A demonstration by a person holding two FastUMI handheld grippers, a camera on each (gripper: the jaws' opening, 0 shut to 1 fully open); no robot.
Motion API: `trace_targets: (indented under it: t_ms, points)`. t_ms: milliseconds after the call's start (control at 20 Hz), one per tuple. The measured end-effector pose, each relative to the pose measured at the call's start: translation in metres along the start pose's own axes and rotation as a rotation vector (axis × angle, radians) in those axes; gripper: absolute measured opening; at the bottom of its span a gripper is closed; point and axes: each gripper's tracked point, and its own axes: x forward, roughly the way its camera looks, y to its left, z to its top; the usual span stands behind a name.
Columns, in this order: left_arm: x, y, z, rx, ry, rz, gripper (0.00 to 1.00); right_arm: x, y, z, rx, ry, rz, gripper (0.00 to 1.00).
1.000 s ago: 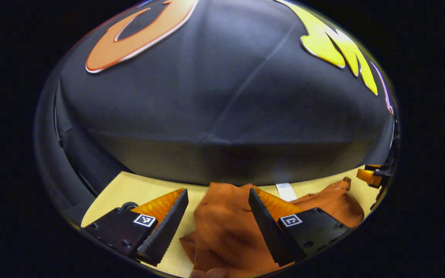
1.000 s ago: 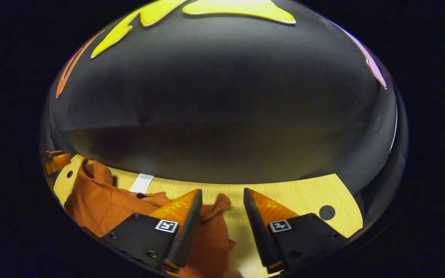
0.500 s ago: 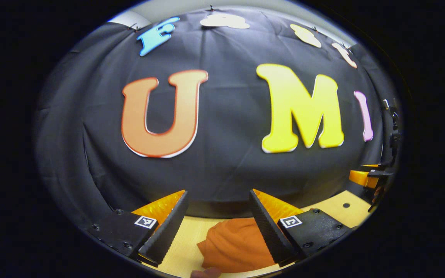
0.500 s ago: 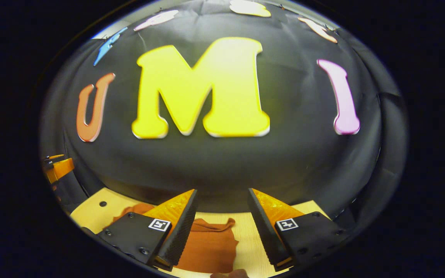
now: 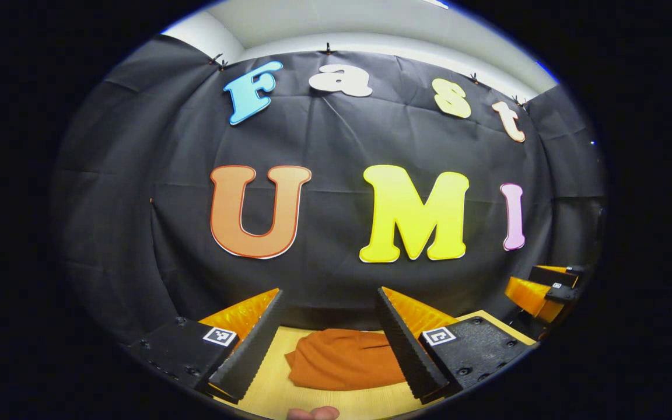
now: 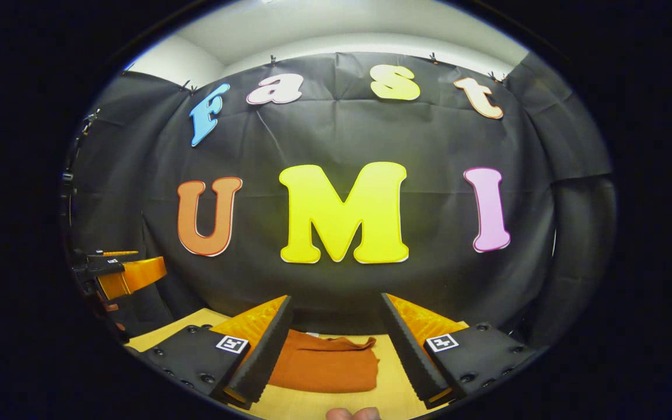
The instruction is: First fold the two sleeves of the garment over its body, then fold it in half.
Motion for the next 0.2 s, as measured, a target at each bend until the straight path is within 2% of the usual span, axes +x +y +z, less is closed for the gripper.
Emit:
trace_targets:
  t_ms: [200]
  points:
    - [-0.024, -0.008, -0.006, 0.021, -0.01, -0.005, 0.99, -0.03, -0.001, -0.005, -0.019, -0.015, -0.033, 0.94]
